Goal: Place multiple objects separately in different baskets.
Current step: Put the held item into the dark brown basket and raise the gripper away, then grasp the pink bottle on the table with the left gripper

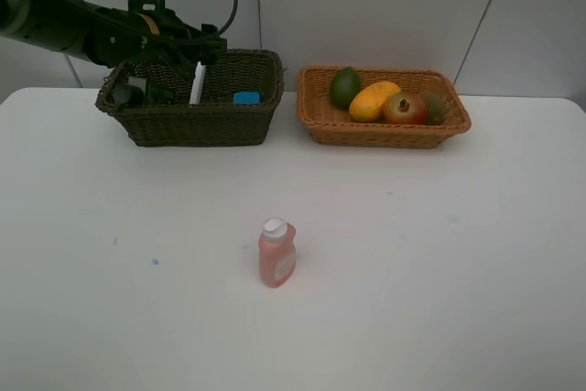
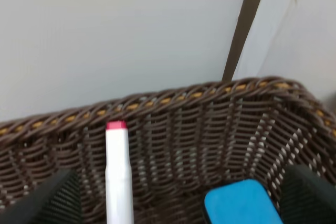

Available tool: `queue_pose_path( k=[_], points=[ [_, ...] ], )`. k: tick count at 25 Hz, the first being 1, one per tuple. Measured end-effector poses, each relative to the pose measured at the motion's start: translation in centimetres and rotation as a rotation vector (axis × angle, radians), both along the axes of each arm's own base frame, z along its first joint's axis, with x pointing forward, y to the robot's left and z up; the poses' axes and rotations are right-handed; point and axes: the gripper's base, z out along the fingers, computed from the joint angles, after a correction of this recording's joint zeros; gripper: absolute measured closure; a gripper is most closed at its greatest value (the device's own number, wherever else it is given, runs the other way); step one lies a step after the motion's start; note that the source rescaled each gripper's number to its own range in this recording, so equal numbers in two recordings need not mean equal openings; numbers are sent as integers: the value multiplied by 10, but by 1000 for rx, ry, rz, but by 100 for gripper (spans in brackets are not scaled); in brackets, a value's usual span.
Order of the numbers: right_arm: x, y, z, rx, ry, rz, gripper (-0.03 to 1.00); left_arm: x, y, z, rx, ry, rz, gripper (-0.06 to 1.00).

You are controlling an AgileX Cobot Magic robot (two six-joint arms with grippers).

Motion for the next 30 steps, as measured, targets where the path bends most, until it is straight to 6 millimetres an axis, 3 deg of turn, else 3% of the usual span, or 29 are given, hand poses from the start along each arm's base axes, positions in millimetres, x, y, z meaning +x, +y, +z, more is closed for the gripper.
queue_pose_path(
  k=[9,13,17,30],
  points=[
    [0,0,0,0,0,0,-3,-3,-12,1,-6,-5,-26,-5],
    [0,0,0,0,0,0,-3,-14,-26,17,8,9,-60,-5],
    [0,0,0,0,0,0,-3,-30,-44,37,23,29,-103,-5],
    [0,0,0,0,0,0,-3,-95,-91,70,37,281,-172,-5]
  ],
)
